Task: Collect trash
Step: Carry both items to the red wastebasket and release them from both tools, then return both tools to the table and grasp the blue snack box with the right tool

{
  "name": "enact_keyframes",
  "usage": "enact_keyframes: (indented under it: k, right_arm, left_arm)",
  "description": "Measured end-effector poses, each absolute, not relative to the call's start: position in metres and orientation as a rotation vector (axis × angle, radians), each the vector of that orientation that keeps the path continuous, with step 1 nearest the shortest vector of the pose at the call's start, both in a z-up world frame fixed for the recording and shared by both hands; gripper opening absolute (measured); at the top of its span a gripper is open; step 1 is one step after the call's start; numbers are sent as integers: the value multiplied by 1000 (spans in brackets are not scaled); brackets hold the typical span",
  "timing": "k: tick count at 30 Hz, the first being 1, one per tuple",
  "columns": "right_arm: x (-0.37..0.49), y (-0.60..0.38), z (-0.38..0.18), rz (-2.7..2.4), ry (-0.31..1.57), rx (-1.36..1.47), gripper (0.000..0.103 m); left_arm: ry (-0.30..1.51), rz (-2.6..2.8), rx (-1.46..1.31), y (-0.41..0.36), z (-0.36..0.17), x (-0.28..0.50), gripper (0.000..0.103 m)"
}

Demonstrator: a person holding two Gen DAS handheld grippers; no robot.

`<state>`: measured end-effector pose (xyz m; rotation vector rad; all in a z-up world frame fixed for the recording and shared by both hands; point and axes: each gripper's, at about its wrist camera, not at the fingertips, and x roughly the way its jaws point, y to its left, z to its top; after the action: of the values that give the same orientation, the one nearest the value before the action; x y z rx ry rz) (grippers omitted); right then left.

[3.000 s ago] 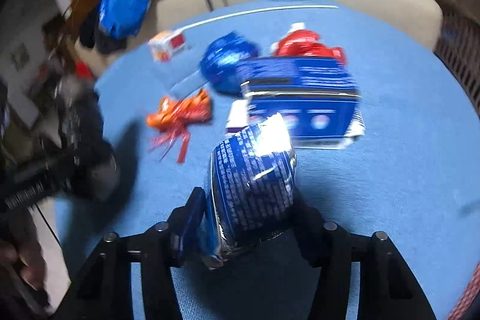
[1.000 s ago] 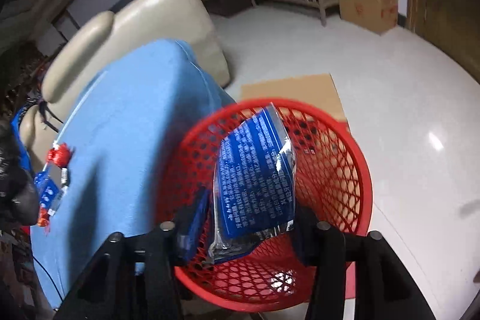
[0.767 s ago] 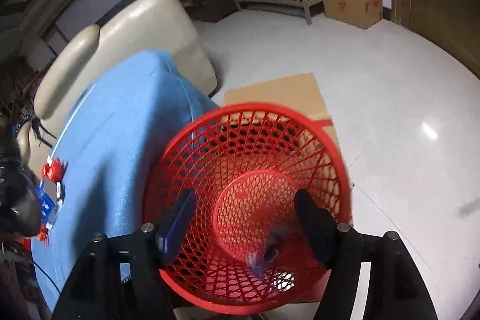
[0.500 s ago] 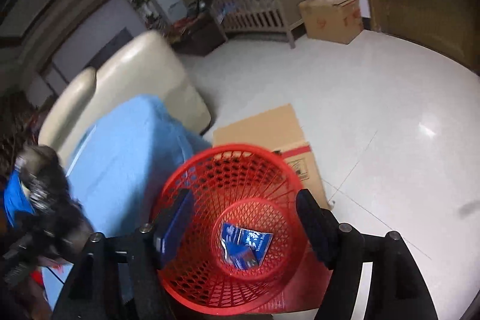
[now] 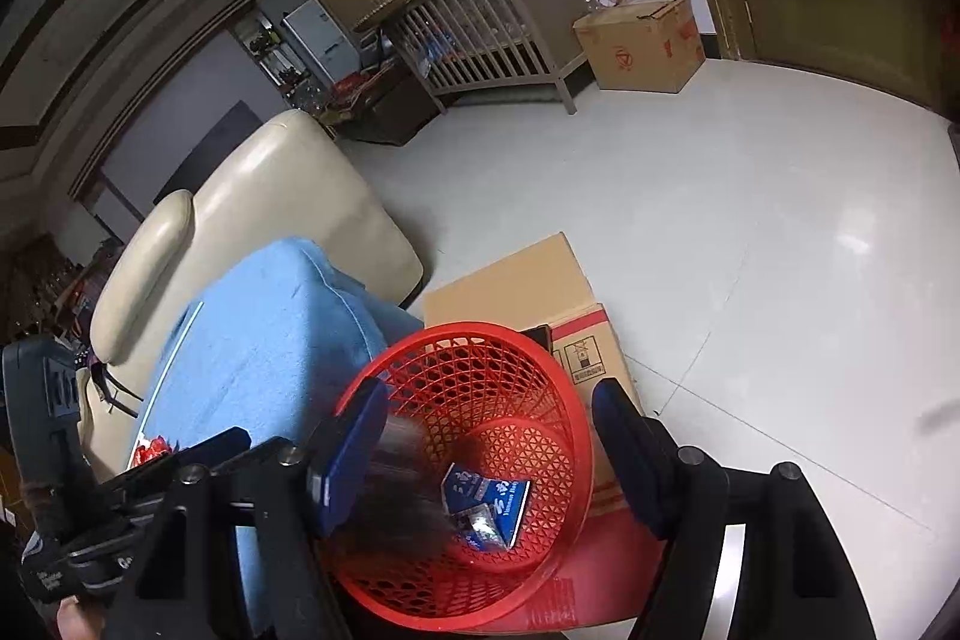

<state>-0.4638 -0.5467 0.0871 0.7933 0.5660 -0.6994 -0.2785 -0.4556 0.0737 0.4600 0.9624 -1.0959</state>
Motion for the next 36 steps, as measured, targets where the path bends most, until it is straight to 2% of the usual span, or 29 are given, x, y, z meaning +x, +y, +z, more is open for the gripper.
enact_keyframes:
  k: [5, 8, 13, 26, 36]
  right_arm:
    - [-449, -535, 89, -668, 577, 789, 75]
    - [-432, -522, 89, -640, 614, 781, 79]
    - [-395, -491, 84, -559, 683, 751, 80]
    - [-269, -361, 89, -271, 873, 515, 80]
    - [-159, -253, 100, -31, 902, 244, 80]
  left_arm:
    - [927, -1046, 387, -417, 91, -254, 74]
    - [909, -981, 329, -376, 99, -232, 74]
    - [896, -825, 238, -288, 101, -200, 75]
    - [955, -412, -95, -61, 61, -136, 75]
    - [974, -312, -175, 0, 39, -125, 75]
